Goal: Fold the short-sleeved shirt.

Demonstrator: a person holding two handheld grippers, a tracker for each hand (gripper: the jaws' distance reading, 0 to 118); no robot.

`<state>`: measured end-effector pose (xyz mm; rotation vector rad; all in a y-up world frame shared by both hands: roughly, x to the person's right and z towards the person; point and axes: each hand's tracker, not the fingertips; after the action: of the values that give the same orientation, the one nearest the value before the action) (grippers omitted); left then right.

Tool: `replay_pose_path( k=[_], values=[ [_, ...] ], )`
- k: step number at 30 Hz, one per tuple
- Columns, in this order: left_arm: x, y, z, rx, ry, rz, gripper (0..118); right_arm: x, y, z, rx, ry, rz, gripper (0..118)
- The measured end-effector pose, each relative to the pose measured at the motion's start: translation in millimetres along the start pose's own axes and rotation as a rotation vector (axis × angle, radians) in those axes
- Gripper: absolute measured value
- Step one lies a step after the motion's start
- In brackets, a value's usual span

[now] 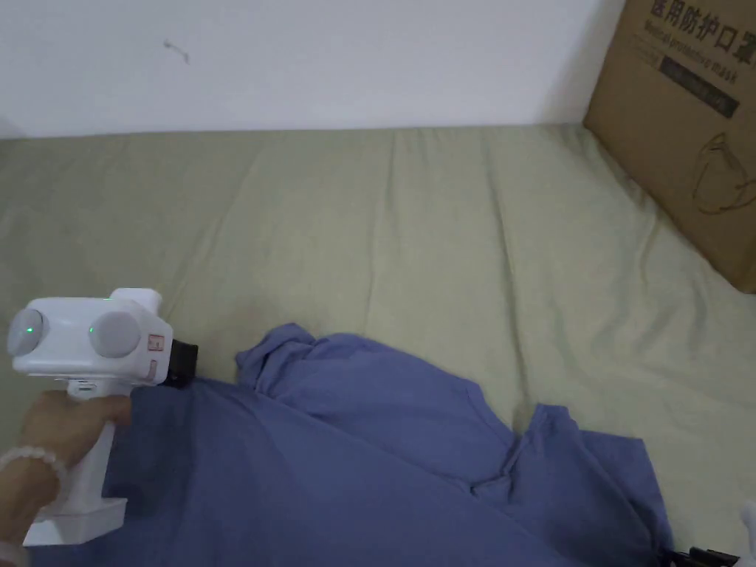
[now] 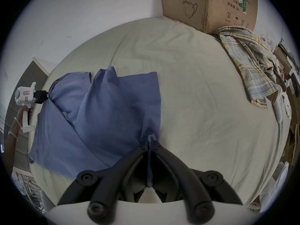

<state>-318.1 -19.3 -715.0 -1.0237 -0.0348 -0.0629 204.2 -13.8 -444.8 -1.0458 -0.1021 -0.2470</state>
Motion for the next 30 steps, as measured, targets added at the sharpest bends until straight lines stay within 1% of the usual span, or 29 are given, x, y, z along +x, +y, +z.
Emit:
replay_pose_path(
  k=[1,2,4,8,9,13,16,19,20,24,25,27,30],
  values=[
    [-0.9,0.3,4.4,0.001,0.015,-0.006,10,-2.9,0.7,0.8,0.000,0.000,0.007,3],
    [-1.6,0.7,8.5,-0.001,0.030,-0.011,2,-4.4,0.8,1.7,0.001,0.001,0.005,3],
    [-10.9,1.9,15.8,-0.021,-0.016,0.013,2,-6.8,0.9,4.7,0.003,0.010,-0.008,3],
    [-13.4,-1.8,53.3,0.007,0.005,0.027,2,-7.4,6.6,11.7,0.024,0.020,-0.020,3],
    [-15.2,-2.6,66.5,0.023,0.003,0.023,2,-5.2,7.6,11.0,0.029,0.024,-0.027,3],
    [-23.8,-5.3,137.4,0.129,0.032,0.000,2,-10.5,25.4,34.1,0.083,0.038,-0.007,3],
    [-32.1,-8.4,191.3,0.192,0.088,-0.008,2,-18.4,46.0,56.9,0.139,0.070,-0.006,3],
    [-39.6,-12.5,240.3,0.267,0.154,-0.030,2,-33.1,73.1,78.3,0.189,0.089,0.006,3],
    [-43.3,-12.0,255.7,0.290,0.163,-0.019,2,-39.3,82.3,85.9,0.200,0.091,0.012,3],
    [-54.9,-9.1,310.6,0.352,0.229,-0.025,2,-72.8,122.6,120.8,0.280,0.102,0.093,3],
    [-58.3,-8.0,323.3,0.365,0.243,-0.015,2,-82.3,133.4,132.6,0.293,0.102,0.094,3],
    [-65.6,-4.5,343.0,0.404,0.258,0.007,2,-95.2,154.4,149.1,0.323,0.112,0.120,3],
    [-76.0,6.5,368.5,0.455,0.293,0.045,2,-111.6,194.7,165.4,0.363,0.117,0.121,3]
  ],
)
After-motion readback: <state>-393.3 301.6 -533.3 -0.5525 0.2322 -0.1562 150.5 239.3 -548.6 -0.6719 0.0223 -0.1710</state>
